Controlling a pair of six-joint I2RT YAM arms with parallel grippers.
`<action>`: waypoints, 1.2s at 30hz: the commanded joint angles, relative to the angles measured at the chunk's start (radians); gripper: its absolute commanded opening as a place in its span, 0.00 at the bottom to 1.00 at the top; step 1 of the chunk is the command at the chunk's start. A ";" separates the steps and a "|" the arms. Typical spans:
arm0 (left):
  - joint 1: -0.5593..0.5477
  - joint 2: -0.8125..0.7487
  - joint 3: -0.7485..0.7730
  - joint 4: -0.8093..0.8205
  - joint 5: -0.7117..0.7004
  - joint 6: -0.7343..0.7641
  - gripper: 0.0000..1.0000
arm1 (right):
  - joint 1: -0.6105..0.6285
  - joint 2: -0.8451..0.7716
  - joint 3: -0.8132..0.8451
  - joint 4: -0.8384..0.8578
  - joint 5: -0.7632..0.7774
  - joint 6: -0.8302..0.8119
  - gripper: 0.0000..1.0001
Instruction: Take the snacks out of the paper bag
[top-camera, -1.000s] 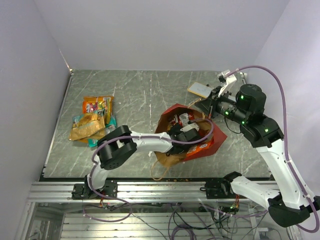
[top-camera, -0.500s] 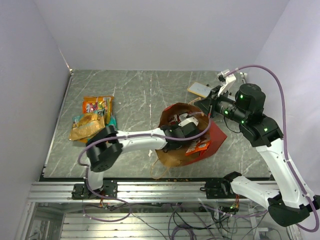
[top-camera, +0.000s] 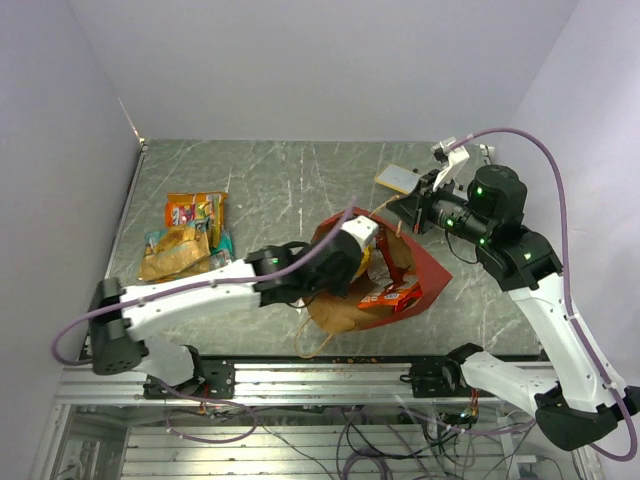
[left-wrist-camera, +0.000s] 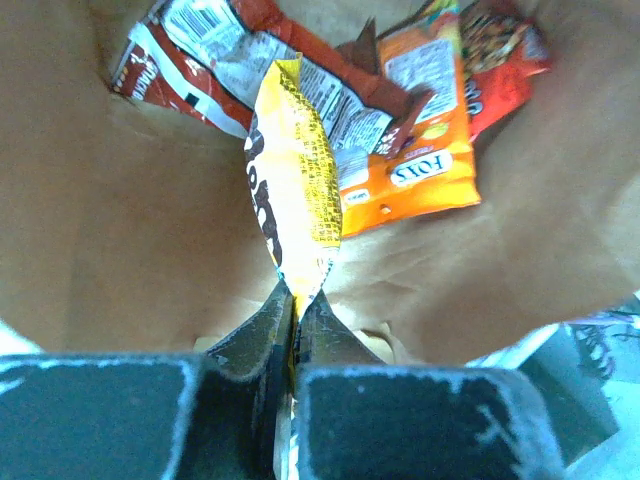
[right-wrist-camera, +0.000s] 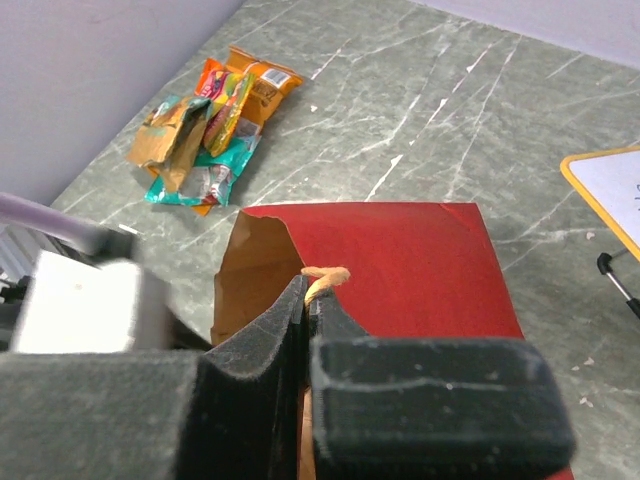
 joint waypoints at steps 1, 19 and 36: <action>-0.003 -0.134 0.043 -0.078 -0.008 -0.043 0.07 | 0.001 -0.001 -0.011 0.029 0.011 0.000 0.00; 0.638 -0.156 0.358 -0.508 -0.380 0.000 0.07 | 0.001 -0.005 0.003 0.009 0.044 -0.017 0.00; 1.069 0.049 0.126 -0.535 -0.245 0.111 0.07 | 0.000 -0.026 -0.027 0.022 0.040 -0.005 0.00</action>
